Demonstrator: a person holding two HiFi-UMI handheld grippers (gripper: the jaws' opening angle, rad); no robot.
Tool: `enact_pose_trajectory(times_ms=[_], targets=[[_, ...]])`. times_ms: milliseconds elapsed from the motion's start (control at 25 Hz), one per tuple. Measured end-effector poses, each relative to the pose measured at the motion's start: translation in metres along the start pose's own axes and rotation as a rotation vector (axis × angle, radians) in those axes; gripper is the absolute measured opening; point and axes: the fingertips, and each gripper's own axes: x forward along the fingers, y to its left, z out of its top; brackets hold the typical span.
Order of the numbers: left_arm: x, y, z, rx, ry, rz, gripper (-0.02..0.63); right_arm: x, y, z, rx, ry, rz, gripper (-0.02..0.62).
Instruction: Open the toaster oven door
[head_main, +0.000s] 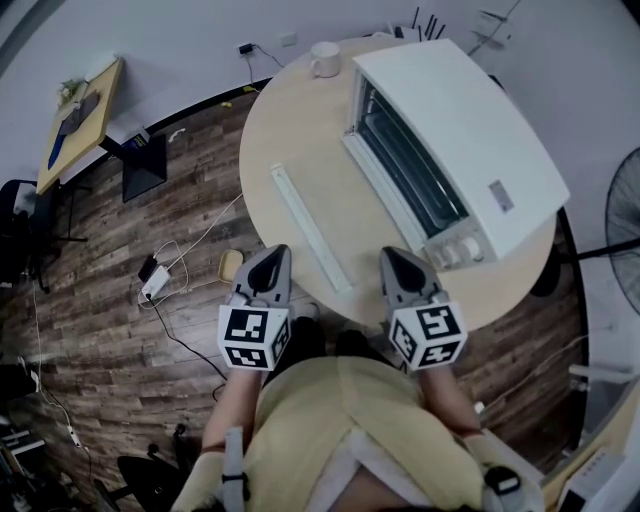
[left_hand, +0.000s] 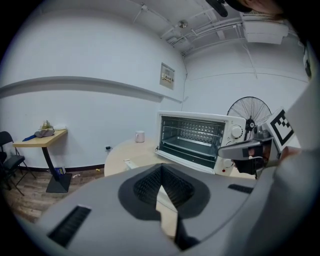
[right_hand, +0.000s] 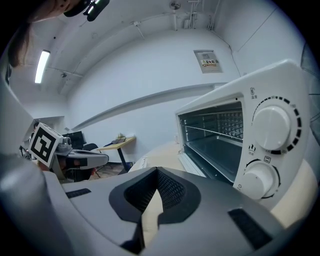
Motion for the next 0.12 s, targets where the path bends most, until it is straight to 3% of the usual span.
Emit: enact_pose_trajectory(times_ms=[120], targets=[[-0.0017,-0.0019,0.0011,-0.012,-0.004,0.009,-0.002,-0.0005,-0.0009,0.0007,-0.002,-0.002,0.009,0.003]])
